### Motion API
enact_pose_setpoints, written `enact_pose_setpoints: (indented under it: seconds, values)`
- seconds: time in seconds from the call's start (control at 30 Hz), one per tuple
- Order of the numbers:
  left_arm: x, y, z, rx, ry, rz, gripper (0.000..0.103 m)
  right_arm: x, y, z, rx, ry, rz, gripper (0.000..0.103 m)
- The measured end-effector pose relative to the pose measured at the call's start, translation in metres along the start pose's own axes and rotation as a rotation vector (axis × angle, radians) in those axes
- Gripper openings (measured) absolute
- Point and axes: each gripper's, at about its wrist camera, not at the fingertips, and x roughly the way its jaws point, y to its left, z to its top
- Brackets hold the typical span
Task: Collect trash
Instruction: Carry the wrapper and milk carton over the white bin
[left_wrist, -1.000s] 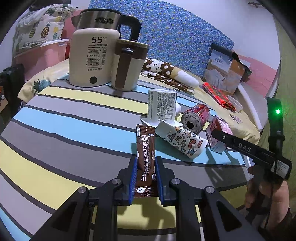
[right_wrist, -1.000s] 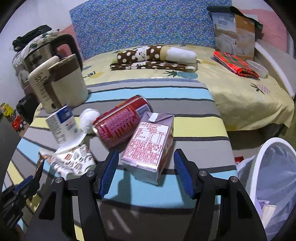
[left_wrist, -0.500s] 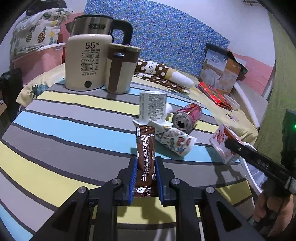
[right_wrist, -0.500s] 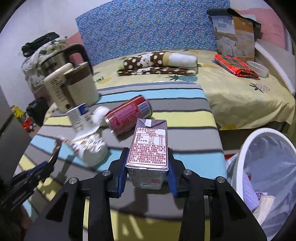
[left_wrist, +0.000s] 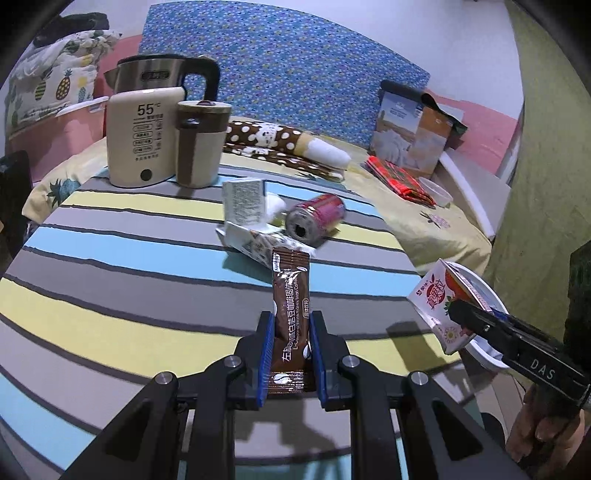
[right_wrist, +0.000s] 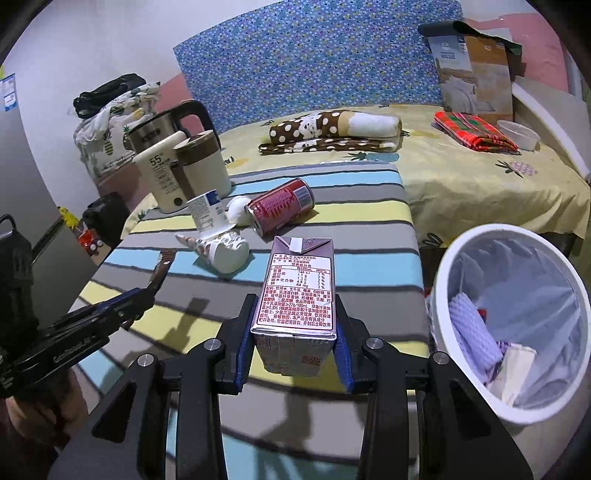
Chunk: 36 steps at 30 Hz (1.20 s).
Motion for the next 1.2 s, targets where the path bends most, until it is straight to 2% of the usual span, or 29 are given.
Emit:
enact_pose_setpoints:
  seconds: [0.53,0.97,1.2]
  values:
    - [-0.020,-0.051,-0.011,0.086,0.010,-0.057,0.020,-0.033,-0.010,-0.017,0.015,-0.039,0.007,0.039]
    - [-0.009,-0.088,-0.012,0.147,0.032,-0.112,0.020,-0.042,-0.031,-0.021,0.054,-0.063,-0.022,0.039]
    - [0.002,-0.117,-0.007,0.198,0.040,-0.168,0.020,-0.050,-0.052,-0.023,0.089,-0.077,-0.061,0.039]
